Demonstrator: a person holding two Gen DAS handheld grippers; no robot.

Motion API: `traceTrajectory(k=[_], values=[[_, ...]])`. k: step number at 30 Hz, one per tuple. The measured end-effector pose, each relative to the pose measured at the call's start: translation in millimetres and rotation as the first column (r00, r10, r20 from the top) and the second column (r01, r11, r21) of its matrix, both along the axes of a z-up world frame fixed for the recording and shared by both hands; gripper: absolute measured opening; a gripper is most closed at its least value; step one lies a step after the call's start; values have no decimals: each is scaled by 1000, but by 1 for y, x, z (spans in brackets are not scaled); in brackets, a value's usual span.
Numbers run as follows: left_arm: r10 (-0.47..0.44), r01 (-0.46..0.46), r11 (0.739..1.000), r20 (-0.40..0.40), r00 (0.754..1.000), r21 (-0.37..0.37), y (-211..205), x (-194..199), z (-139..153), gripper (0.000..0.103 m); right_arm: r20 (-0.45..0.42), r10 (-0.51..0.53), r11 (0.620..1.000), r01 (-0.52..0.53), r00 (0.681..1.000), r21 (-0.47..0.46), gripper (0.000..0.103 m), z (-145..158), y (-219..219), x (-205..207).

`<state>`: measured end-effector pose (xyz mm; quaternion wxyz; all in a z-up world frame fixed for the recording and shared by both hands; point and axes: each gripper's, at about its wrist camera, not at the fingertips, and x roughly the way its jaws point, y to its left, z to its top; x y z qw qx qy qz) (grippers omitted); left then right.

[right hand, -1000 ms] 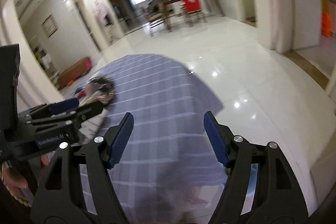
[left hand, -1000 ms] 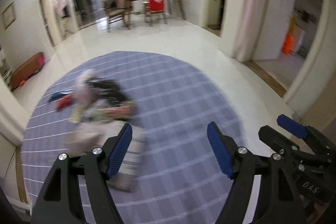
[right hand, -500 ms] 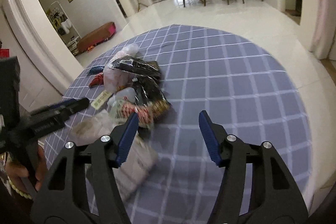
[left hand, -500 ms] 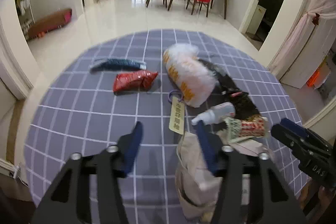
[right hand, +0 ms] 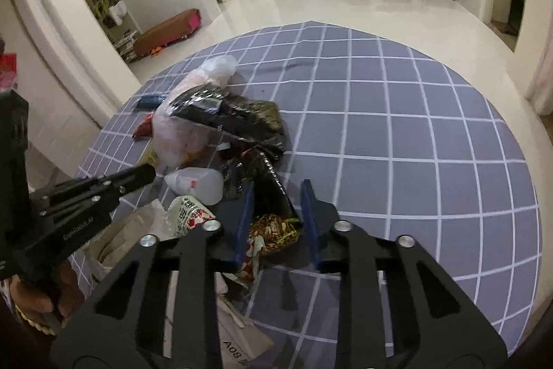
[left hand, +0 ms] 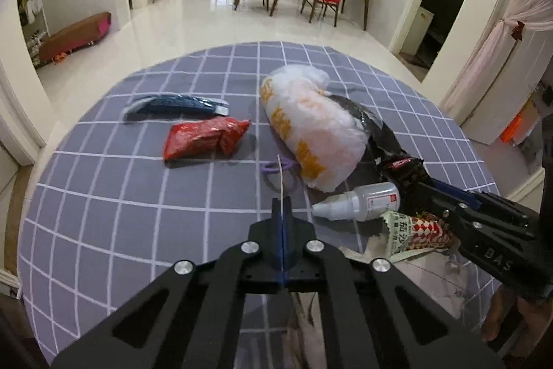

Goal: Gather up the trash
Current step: 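Grasp a small tag with left gripper while right grasps the black wrapper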

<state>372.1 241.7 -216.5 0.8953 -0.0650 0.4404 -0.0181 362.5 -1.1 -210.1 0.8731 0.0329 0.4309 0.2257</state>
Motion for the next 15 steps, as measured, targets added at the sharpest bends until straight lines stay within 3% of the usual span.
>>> traceTrajectory(k=[3,8,15], values=[[24,-24,1000,41,999,-5,4,-15,11,1,50,-18,1000,18,999,8,10,8,-3,-10],[71,-70,997,112,991,-13,13,-40,41,1,129,-90,995,85,988,44,8,32,-26,-27],[17,-14,1000,176,984,-20,-18,-68,79,1,174,-121,990,104,977,99,8,66,-54,-60]])
